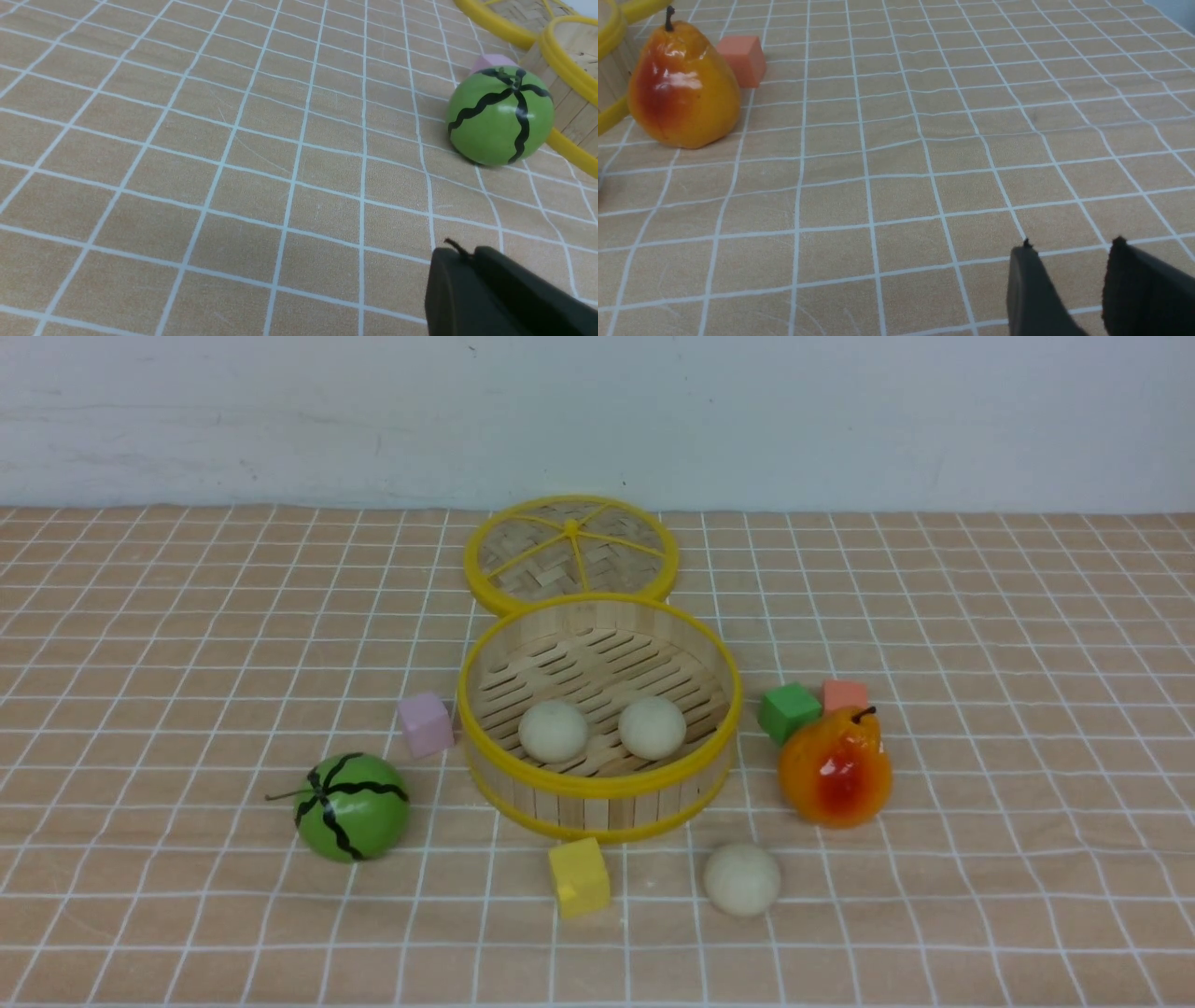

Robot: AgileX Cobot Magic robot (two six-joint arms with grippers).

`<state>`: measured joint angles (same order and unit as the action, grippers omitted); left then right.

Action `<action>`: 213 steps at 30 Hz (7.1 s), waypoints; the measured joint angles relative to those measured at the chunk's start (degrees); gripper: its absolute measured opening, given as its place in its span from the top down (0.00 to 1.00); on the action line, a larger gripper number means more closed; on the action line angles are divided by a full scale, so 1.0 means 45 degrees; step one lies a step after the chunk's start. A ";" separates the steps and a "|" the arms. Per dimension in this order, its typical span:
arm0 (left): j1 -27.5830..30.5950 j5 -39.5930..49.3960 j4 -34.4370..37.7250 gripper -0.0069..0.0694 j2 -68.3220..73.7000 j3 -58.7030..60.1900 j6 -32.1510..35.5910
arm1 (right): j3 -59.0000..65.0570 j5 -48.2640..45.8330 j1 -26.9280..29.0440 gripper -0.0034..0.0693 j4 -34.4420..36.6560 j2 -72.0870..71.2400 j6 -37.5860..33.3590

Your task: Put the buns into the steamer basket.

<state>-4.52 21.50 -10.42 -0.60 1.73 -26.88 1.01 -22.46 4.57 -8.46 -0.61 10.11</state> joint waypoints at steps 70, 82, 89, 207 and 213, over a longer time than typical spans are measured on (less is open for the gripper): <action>0.0000 0.0010 0.0000 0.80 0.0000 0.0000 0.0000 | -0.7764 -0.0942 -0.1476 0.62 0.1098 1.0205 0.3065; 0.0000 0.0010 0.0000 0.79 0.0000 0.0000 0.0000 | -1.1205 -0.2882 -0.7130 0.62 0.1789 1.5984 -0.0212; 0.0000 0.0010 0.0000 0.78 0.0000 0.0000 0.0000 | -1.3810 -0.3266 -0.8009 0.62 0.2505 1.9316 -0.0486; 0.0000 0.0010 0.0000 0.65 0.0000 0.0010 0.0000 | -0.9623 0.1421 -0.6724 0.98 -0.0647 1.0229 0.0662; 0.0000 0.0010 0.0000 0.64 0.0000 0.0010 0.0000 | -0.5526 0.3910 -0.6724 0.98 -0.0647 0.7813 0.0992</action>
<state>-4.52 21.55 -10.42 -0.60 1.77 -26.88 -23.86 -4.87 -25.69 -11.37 34.54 14.58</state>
